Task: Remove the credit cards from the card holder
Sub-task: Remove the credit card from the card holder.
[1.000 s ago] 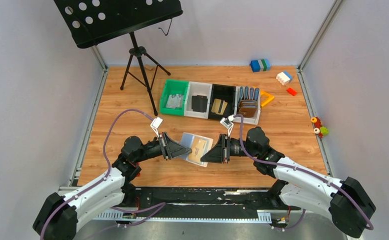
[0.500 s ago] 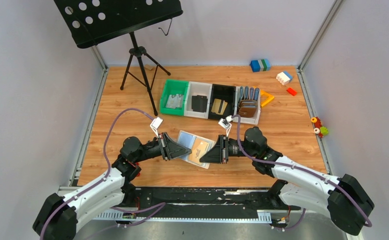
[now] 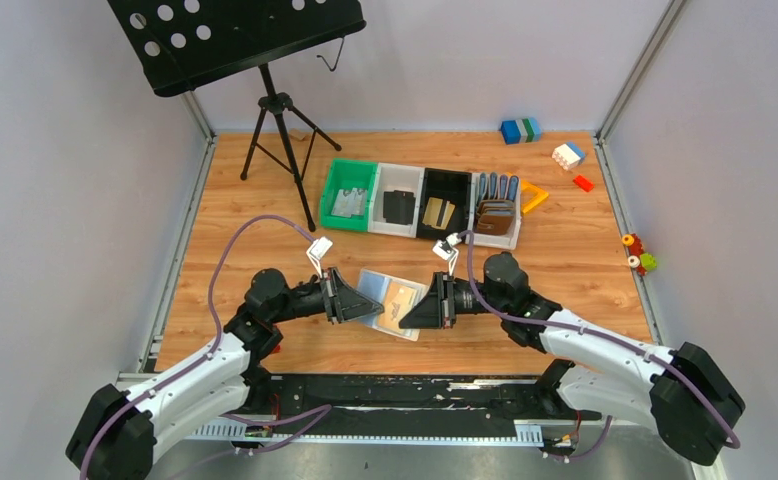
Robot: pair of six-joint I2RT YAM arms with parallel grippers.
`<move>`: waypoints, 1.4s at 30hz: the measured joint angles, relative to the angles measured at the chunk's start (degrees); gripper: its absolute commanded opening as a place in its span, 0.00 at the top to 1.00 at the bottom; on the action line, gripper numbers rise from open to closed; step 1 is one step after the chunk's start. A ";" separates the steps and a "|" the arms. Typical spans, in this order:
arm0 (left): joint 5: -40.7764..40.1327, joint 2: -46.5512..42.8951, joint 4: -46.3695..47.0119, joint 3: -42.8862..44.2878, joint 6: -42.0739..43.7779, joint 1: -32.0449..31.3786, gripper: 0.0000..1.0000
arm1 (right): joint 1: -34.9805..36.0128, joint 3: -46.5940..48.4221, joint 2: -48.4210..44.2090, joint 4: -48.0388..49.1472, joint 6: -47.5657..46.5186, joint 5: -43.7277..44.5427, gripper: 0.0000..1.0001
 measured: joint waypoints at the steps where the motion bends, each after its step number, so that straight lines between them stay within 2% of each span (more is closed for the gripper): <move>1: 0.11 0.15 -1.46 0.39 0.90 0.02 0.86 | 0.00 0.04 0.24 -0.15 0.00 -0.04 1.00; 3: 0.24 0.37 -3.67 0.92 2.43 0.07 0.90 | 0.00 0.24 1.05 -0.59 0.00 -0.28 1.00; 5: 0.42 0.55 -5.07 1.25 3.39 0.09 1.00 | 0.00 0.42 1.53 -1.07 -0.02 -0.46 0.95; 10: 0.74 0.96 -6.93 1.66 5.18 0.09 1.00 | 0.00 0.70 1.29 -2.67 -0.50 -0.28 0.75; 11: 0.94 0.94 -7.23 1.75 5.25 0.07 1.00 | 0.00 0.70 0.85 -2.67 -0.74 0.55 0.73; 13: 1.38 0.90 -7.78 1.77 5.20 0.07 1.00 | -0.22 0.70 -0.48 -2.67 -1.07 1.73 0.76; 17: 2.12 0.90 -7.48 1.77 4.68 0.48 1.00 | -0.85 0.70 -3.13 -2.58 -1.40 3.23 0.94; 19: 2.32 0.83 -7.26 1.75 4.46 0.61 1.00 | -1.20 0.70 -3.52 -2.60 -1.55 3.61 1.00; 28: 2.49 0.22 -6.54 0.81 4.20 1.49 1.00 | -2.14 0.57 -3.65 -2.78 -0.83 4.24 1.00; 29: 2.49 0.20 -6.54 0.66 4.20 1.57 0.97 | -2.27 0.46 -3.82 -2.75 -0.63 4.24 1.00; 32: 2.47 0.02 -6.40 0.22 4.04 1.66 0.72 | -2.34 0.28 -4.20 -2.67 -0.42 4.24 1.00; 34: 2.60 -0.04 -5.44 -0.13 3.45 1.66 0.65 | -2.38 0.26 -4.20 -2.40 -0.28 4.20 1.00; 39: 4.22 1.09 -0.61 -0.52 1.36 1.68 0.64 | -2.43 0.24 -3.34 -0.42 0.59 3.48 1.00; 42: 4.70 2.89 0.74 -0.48 1.20 1.05 0.71 | -2.54 0.22 -1.79 1.05 1.49 2.69 1.00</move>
